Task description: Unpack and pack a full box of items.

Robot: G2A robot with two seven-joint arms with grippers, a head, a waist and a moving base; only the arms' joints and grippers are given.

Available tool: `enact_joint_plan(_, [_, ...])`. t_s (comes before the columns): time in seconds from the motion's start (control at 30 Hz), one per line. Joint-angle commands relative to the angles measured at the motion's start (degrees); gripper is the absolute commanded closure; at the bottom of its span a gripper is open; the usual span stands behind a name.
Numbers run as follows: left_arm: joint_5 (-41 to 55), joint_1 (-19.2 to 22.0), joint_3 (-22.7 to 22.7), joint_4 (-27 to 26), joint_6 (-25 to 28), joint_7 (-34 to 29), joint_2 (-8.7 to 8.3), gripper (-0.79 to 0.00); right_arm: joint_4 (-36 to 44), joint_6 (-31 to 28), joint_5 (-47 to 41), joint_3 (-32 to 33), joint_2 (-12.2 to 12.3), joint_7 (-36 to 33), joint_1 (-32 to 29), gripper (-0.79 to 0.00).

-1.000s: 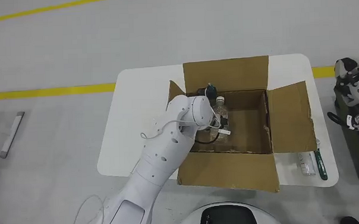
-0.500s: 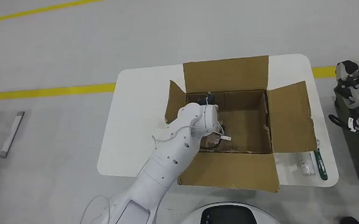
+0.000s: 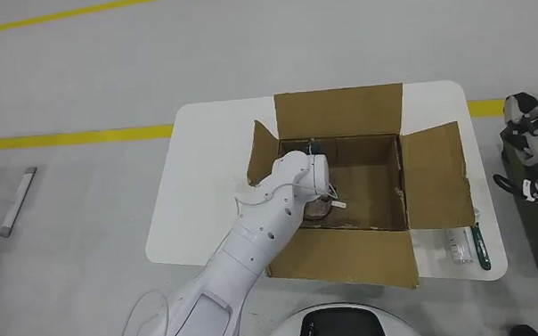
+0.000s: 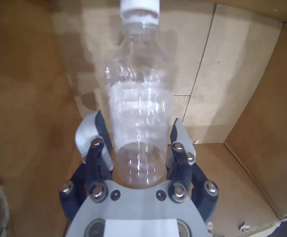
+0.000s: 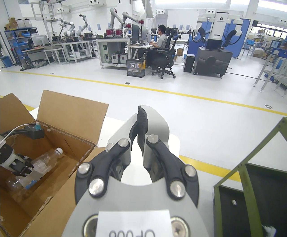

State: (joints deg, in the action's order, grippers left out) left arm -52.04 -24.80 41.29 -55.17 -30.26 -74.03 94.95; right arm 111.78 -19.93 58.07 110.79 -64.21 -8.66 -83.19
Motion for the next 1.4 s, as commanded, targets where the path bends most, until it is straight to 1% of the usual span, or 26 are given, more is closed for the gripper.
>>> enact_joint_plan(0.0, [-0.5,-0.2,0.5,-1.8,0.2,-0.2,-0.10,-0.785,0.1,-0.1,0.0,0.1,0.0,-0.1,-0.2,0.000])
enact_joint_plan(0.13, [-2.0,-1.1,2.5,-6.8,0.4,-0.4,-0.79,-0.785,-0.2,0.0,1.3,0.7,0.2,-1.2,-0.4,0.000])
enact_joint_plan(0.17, [-2.9,-1.6,3.6,-9.4,0.7,-0.7,-1.17,-0.785,-0.4,0.3,2.6,1.1,0.3,-2.3,-0.3,0.000])
enact_joint_plan(0.2, [-3.4,-1.9,4.1,-11.0,0.9,-0.9,-1.40,-0.785,-0.6,0.5,3.2,1.3,0.4,-2.8,-0.2,0.000])
enact_joint_plan(0.33, [-5.0,-5.0,9.0,-22.8,3.6,-3.6,-3.03,-0.785,-1.8,2.1,6.4,2.9,0.7,-6.0,0.3,0.000])
enact_joint_plan(0.43, [-8.0,-7.8,12.5,-31.5,6.0,-6.0,-4.31,-0.785,-3.2,2.8,8.6,4.3,1.1,-10.4,0.5,0.000])
enact_joint_plan(0.53, [-10.0,-10.6,16.4,-40.2,8.3,-8.3,-5.36,-0.785,-4.6,1.0,10.9,5.0,1.6,-16.3,0.8,0.000])
enact_joint_plan(0.6, [-10.8,-12.0,18.8,-44.6,9.3,-9.3,-5.87,-0.785,-5.4,-0.5,12.3,5.1,2.0,-19.7,1.0,0.000])
enact_joint_plan(0.73, [-14.1,-14.3,22.7,-49.8,10.5,-10.5,-6.72,-0.785,-6.3,-2.6,14.4,4.5,2.4,-23.5,0.7,0.000])
enact_joint_plan(0.8, [-14.5,-15.8,25.1,-52.4,10.9,-10.9,-7.10,-0.785,-6.3,-2.9,15.4,4.0,2.5,-23.8,0.3,0.000])
enact_joint_plan(0.9, [-16.1,-17.1,27.2,-54.6,11.2,-11.2,-7.48,-0.785,-6.0,-2.8,15.8,3.9,2.5,-23.3,0.2,0.000])
enact_joint_plan(1.0, [-17.0,-18.3,28.6,-55.5,11.8,-11.7,-7.75,-0.785,-6.0,-2.8,15.8,3.9,2.5,-23.3,0.2,0.000])
enact_joint_plan(1.2, [-17.0,-18.3,28.6,-55.5,11.8,-11.7,-7.75,-0.785,-5.8,-3.3,15.9,3.3,2.5,-23.1,-0.2,0.000])
enact_joint_plan(1.27, [-17.0,-18.3,28.6,-55.5,11.8,-11.7,-7.75,-0.785,-5.2,-3.6,18.7,2.4,2.6,-24.7,-0.6,0.000])
enact_joint_plan(1.3, [-17.0,-18.3,28.6,-55.5,11.8,-11.7,-7.75,-0.785,-5.6,-3.4,20.1,1.3,2.8,-28.3,-0.1,0.000])
enact_joint_plan(1.37, [-17.0,-18.3,28.6,-55.5,11.8,-11.7,-7.75,-0.785,-6.1,-1.6,20.6,-0.1,2.8,-32.5,1.8,0.000])
